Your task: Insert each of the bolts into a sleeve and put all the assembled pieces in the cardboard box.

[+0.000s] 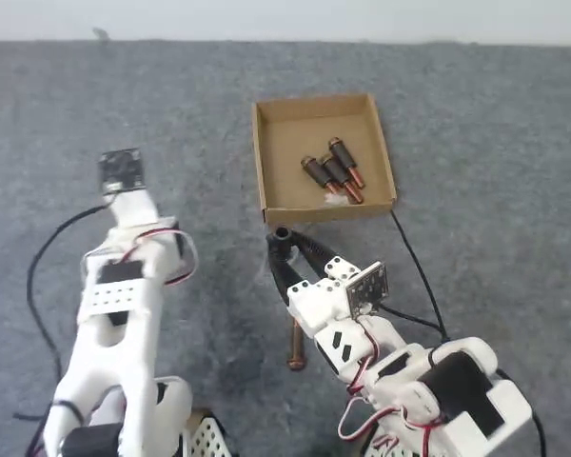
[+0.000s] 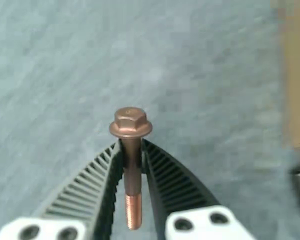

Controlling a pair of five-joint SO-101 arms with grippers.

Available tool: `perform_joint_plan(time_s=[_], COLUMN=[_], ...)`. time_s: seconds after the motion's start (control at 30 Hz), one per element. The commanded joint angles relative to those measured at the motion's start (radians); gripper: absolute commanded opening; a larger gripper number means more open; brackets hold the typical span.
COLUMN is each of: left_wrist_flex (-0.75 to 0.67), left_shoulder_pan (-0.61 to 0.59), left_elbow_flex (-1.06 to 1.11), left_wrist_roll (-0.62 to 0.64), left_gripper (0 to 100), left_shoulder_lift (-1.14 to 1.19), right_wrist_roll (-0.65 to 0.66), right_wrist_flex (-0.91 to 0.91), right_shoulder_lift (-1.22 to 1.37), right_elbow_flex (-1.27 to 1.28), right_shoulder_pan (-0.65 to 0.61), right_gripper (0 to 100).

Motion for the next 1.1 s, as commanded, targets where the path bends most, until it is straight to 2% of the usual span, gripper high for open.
perform_joint_plan(time_s=[0.0, 0.43, 0.63, 0.8, 1.07], left_wrist_flex=[-0.135, -0.539, -0.42, -0.233, 0.012], left_shoulder_pan=[0.121, 0.318, 0.417, 0.514, 0.628], left_elbow_flex=[-0.013, -0.005, 0.024, 0.031, 0.033], left_wrist_roll=[0.0, 0.002, 0.037, 0.124, 0.133], left_gripper=[1, 1, 1, 1, 1], left_shoulder_lift=[-0.048, -0.055, -0.245, -0.496, -0.779], right_wrist_roll=[-0.009, -0.009, -0.009, -0.009, -0.009], right_wrist_flex=[-0.021, -0.018, -0.018, -0.018, -0.018], right_shoulder_lift=[-0.012, -0.012, -0.012, -0.012, -0.012], right_elbow_flex=[0.018, 0.018, 0.018, 0.018, 0.018], right_shoulder_pan=[-0.002, -0.005, -0.004, -0.004, -0.004], right_gripper=[0.6, 0.6, 0.6, 0.6, 0.6])
